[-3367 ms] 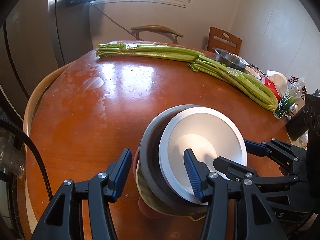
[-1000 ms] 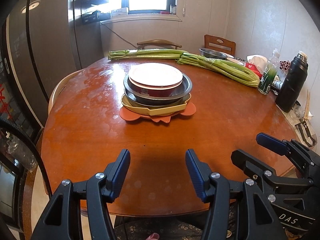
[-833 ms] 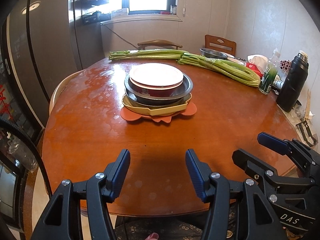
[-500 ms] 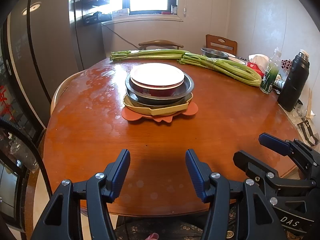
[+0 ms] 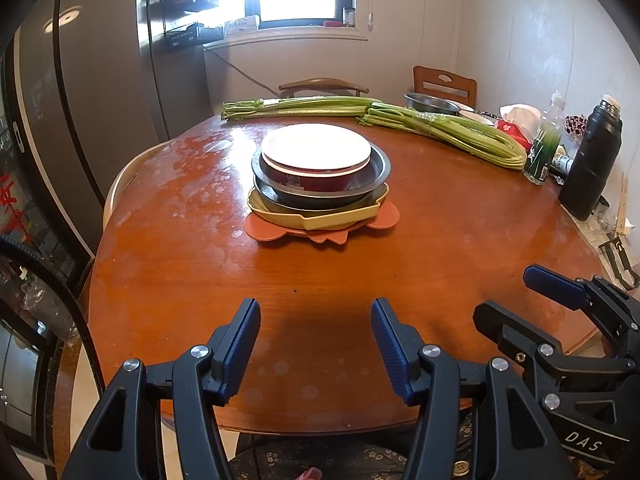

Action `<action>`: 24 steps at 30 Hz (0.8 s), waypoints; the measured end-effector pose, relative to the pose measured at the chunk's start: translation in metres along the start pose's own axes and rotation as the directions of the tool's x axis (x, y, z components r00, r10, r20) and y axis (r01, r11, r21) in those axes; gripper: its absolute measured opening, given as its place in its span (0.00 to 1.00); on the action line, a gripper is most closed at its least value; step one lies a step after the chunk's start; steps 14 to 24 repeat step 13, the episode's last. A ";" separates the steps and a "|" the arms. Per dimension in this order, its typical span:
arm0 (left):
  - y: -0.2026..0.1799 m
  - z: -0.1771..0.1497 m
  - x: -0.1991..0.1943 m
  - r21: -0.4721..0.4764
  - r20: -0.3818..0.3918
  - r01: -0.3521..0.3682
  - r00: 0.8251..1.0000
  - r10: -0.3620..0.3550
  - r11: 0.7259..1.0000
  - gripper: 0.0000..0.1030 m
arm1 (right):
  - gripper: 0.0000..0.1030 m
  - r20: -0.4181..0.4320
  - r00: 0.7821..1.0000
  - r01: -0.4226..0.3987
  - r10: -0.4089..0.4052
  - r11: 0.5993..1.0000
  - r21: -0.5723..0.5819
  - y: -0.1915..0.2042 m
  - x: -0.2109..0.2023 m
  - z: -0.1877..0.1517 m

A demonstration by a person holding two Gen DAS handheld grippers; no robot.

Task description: Organize plates and bowls

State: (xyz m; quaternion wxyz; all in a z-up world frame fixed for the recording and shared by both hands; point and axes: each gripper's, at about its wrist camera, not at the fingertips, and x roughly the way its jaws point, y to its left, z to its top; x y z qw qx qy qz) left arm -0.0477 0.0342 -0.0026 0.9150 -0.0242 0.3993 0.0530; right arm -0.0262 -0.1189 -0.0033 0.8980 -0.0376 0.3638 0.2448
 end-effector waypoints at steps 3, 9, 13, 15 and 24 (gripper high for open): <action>0.001 0.002 0.002 -0.003 -0.002 -0.003 1.000 0.003 1.000 0.55 | 0.69 -0.001 1.000 0.003 -0.003 1.000 -0.004 -0.001 0.001 0.001; 0.008 0.011 0.007 -0.023 -0.008 -0.014 1.000 0.014 1.000 0.55 | 0.69 -0.019 1.000 0.009 -0.010 1.000 -0.013 -0.006 0.007 0.007; 0.021 0.025 0.015 -0.040 -0.024 -0.023 0.999 0.022 0.999 0.56 | 0.69 -0.035 0.999 0.015 -0.015 1.000 -0.008 -0.023 0.011 0.015; 0.021 0.025 0.015 -0.040 -0.024 -0.023 0.999 0.022 0.999 0.56 | 0.69 -0.035 0.999 0.015 -0.015 1.000 -0.008 -0.023 0.011 0.015; 0.021 0.025 0.015 -0.040 -0.024 -0.023 0.999 0.022 0.999 0.56 | 0.69 -0.035 0.999 0.015 -0.015 1.000 -0.008 -0.023 0.011 0.015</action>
